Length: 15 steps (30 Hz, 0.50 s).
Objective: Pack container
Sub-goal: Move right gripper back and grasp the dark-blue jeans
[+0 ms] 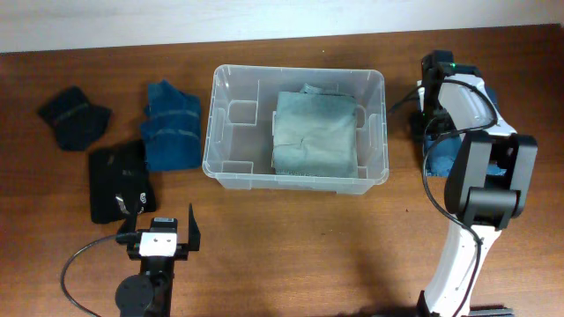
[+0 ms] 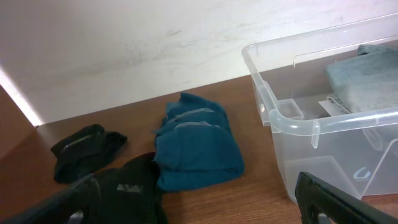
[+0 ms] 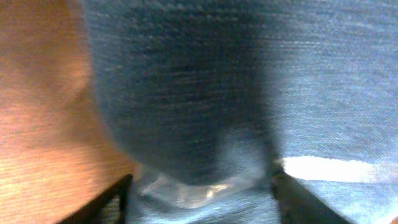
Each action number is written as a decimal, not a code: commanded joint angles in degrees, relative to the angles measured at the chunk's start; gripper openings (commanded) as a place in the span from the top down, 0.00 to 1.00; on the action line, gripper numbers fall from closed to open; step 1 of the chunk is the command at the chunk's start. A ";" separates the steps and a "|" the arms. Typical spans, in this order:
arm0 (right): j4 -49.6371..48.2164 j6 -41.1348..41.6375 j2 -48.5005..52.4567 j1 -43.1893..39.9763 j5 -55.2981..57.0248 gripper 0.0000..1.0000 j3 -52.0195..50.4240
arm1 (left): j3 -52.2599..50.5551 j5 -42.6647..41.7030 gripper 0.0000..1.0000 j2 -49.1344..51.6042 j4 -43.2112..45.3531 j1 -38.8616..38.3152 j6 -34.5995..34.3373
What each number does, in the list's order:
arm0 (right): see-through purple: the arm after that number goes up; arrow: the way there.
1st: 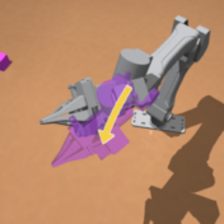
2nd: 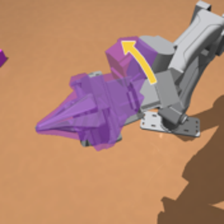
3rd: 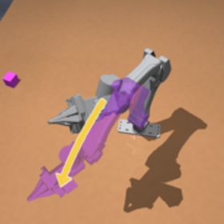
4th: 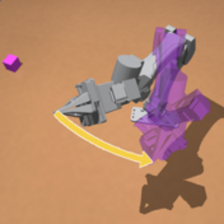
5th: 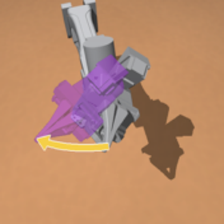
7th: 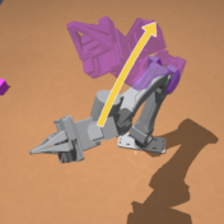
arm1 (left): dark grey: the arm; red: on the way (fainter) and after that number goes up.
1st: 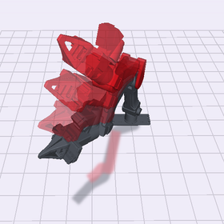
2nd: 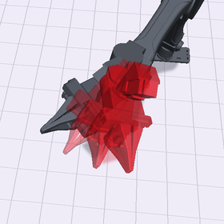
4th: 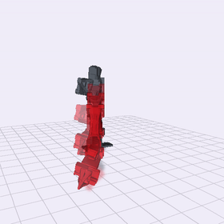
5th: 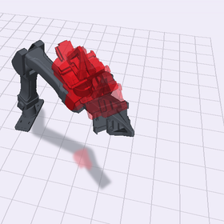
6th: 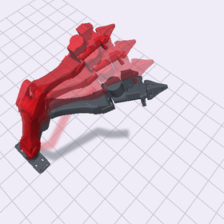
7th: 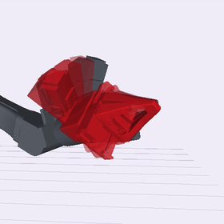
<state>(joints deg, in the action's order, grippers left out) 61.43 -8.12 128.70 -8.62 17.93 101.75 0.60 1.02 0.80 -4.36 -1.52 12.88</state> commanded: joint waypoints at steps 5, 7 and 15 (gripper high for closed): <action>-0.09 3.21 1.16 -4.61 3.74 0.88 -1.09 | -0.09 -0.20 0.01 -0.44 -0.39 0.31 0.50; 0.28 4.13 1.16 -5.16 3.72 0.96 -1.09 | -0.09 -0.20 0.00 -0.44 -0.39 0.31 0.50; 5.60 4.15 -1.70 -5.22 -1.03 0.96 5.90 | -0.09 -0.20 0.01 -0.44 -0.39 0.31 0.50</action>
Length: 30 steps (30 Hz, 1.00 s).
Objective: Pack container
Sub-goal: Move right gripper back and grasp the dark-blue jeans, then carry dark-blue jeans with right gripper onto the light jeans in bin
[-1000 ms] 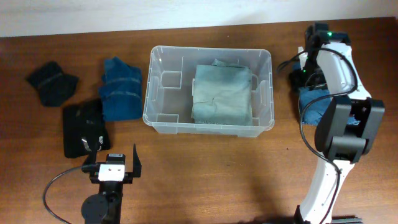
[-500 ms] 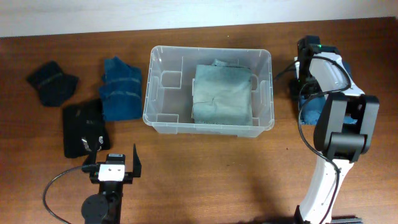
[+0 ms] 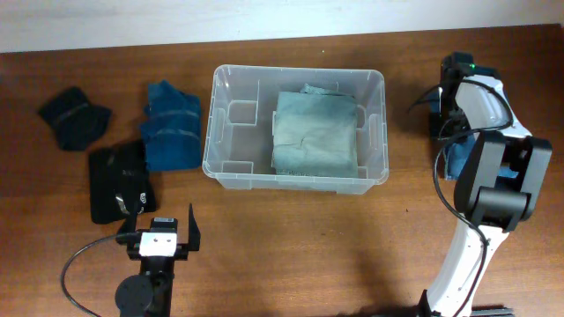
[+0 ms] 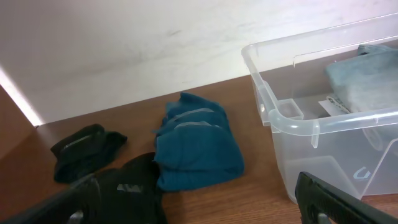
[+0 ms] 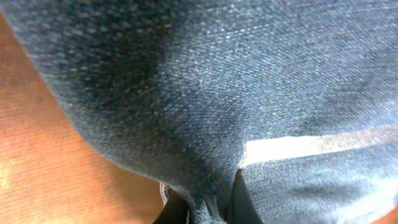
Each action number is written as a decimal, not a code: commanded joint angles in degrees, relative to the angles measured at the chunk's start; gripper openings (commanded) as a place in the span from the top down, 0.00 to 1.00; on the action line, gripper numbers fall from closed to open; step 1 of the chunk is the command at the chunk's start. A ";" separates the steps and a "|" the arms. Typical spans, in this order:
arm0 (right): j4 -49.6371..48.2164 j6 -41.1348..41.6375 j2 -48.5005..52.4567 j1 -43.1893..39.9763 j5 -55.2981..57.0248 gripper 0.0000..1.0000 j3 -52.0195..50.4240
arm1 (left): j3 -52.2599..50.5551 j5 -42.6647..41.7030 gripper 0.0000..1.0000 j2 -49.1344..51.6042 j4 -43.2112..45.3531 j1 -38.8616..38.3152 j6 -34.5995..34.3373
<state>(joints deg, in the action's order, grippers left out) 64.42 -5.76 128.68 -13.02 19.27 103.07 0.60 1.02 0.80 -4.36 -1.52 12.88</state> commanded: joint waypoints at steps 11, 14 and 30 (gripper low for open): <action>27.89 4.76 -3.52 -0.68 -19.28 0.96 43.74 | -0.09 -0.20 0.01 -0.44 -0.39 0.31 0.50; 32.54 4.76 -3.52 0.24 -24.59 0.96 52.61 | -0.09 -0.20 0.01 -0.44 -0.39 0.31 0.50; 32.92 30.45 -11.98 20.98 -19.47 0.96 61.86 | -0.09 -0.20 0.01 -0.44 -0.39 0.31 0.50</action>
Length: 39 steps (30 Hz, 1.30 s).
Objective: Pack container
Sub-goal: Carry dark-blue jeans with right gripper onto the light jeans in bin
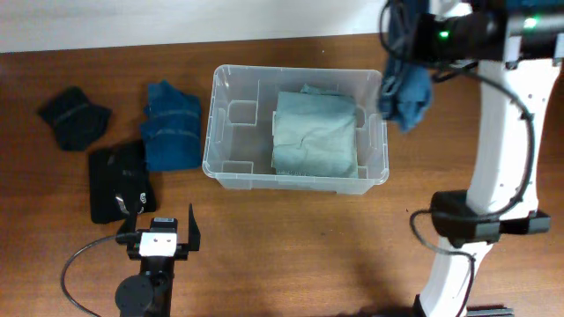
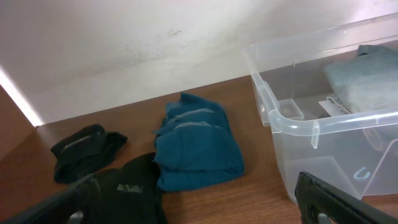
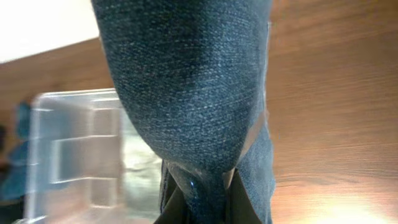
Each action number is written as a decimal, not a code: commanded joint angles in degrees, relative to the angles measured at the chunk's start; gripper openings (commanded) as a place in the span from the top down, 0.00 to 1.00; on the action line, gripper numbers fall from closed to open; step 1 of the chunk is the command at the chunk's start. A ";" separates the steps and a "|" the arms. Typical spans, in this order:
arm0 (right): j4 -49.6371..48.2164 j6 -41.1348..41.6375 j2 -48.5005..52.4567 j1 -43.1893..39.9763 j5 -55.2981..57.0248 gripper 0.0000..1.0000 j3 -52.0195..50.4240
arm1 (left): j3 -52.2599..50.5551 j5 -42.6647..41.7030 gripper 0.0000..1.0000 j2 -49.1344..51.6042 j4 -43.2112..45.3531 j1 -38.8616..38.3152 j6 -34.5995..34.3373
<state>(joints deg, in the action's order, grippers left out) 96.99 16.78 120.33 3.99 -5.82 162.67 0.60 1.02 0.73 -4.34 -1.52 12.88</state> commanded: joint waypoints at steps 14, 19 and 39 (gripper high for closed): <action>0.33 17.20 -3.61 17.14 14.71 0.96 -11.98 | -0.09 -0.20 0.01 -0.37 -0.42 0.31 0.50; 0.33 18.32 -3.61 17.42 15.63 0.96 -21.59 | -0.09 -0.20 0.00 -0.37 -0.42 0.31 0.50; -11.17 3.93 -3.52 19.58 4.59 0.32 -33.59 | -0.09 -0.22 0.01 -0.37 -0.42 0.31 0.50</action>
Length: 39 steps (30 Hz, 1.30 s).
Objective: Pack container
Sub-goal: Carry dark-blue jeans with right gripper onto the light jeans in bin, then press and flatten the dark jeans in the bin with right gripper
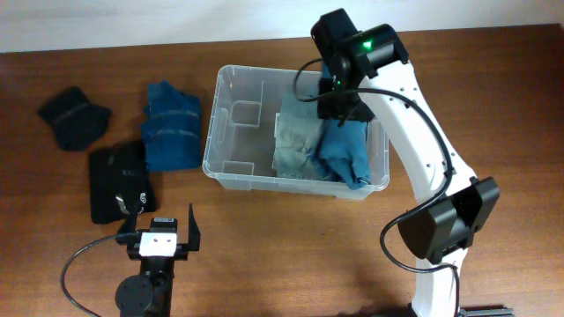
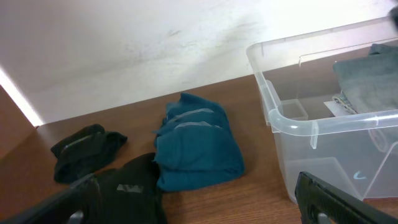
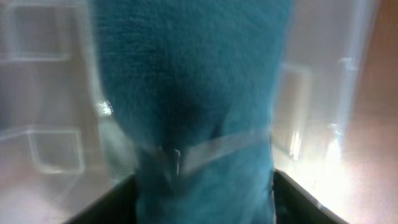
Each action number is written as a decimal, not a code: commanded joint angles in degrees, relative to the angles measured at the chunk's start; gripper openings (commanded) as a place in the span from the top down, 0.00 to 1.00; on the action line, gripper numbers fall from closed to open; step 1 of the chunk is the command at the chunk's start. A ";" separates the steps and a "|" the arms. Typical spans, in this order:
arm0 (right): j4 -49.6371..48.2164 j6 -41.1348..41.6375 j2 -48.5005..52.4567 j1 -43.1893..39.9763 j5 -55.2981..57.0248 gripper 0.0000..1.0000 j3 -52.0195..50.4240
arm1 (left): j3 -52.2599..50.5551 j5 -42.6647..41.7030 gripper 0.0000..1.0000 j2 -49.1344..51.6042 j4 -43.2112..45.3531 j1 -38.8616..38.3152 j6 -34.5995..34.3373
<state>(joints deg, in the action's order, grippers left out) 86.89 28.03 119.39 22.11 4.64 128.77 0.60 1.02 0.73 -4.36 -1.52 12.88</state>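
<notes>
The clear plastic container (image 1: 211, 132) stands at the table's middle back. In it lies a folded grey-green garment (image 1: 293, 141), and a blue denim garment (image 1: 345, 151) is draped over its right part, against the container's right wall. My right gripper (image 1: 339, 104) hangs over the container just above the denim. In the right wrist view its fingers (image 3: 121, 193) stand wide apart, with blue cloth (image 3: 199, 93) filling the space between them. My left gripper (image 1: 160, 231) rests open at the table's front left, nothing between its fingers (image 2: 336, 199).
Left of the container lie a folded teal garment (image 1: 172, 123), a black garment (image 1: 119, 180) and a small dark bundle (image 1: 73, 114). The left wrist view shows the same teal garment (image 2: 196, 146) and the container's near corner (image 2: 292, 121).
My right gripper, then shut on the hanging denim beyond the container's right back corner, is now open over the container. The denim lies inside on the grey-green garment. The left arm is unchanged.
The denim garment lay on the table right of the container with my right gripper open around it. Then the gripper was shut on it there. Later it hung lifted beside the container's right end. Now it rests in the container, released.
</notes>
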 commanded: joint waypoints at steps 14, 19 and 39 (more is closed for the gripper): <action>-2.10 -11.30 -1.16 1.90 -6.60 0.20 -1.64 | -0.09 -0.20 0.01 -0.37 -0.39 0.31 0.50; -4.81 -11.30 -0.81 1.92 -6.58 0.20 -9.57 | -0.09 -0.20 0.01 -0.37 -0.39 0.31 0.50; -17.53 -17.18 -0.85 -6.47 -2.69 0.20 -30.25 | -0.09 -0.20 0.01 -0.37 -0.39 0.31 0.50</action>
<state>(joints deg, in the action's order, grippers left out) 69.73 14.52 118.52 17.65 -1.56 99.20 0.60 1.02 0.73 -4.34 -1.52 12.88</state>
